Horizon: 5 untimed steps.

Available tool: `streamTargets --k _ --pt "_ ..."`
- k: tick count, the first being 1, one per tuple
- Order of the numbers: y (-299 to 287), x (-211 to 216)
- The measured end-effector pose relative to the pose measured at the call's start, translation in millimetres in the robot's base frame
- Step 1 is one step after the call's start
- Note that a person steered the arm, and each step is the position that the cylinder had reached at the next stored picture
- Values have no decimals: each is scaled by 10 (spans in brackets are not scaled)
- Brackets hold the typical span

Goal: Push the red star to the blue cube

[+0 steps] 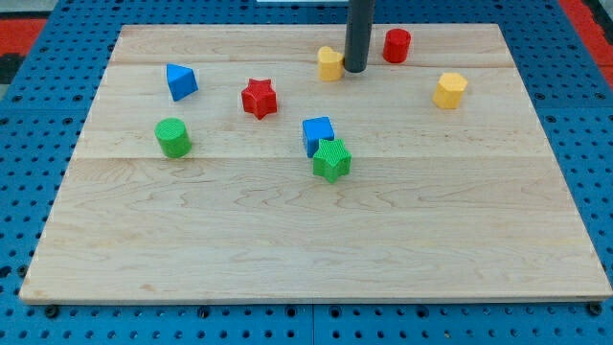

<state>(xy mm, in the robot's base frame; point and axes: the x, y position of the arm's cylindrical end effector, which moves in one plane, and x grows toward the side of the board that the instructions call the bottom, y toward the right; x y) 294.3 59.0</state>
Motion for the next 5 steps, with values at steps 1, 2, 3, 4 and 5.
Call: streamTargets --k 1,2,3,4,5 --pt "423 531" --pt "1036 720" --pt "1529 524" --pt "1718 461" --pt "1046 785"
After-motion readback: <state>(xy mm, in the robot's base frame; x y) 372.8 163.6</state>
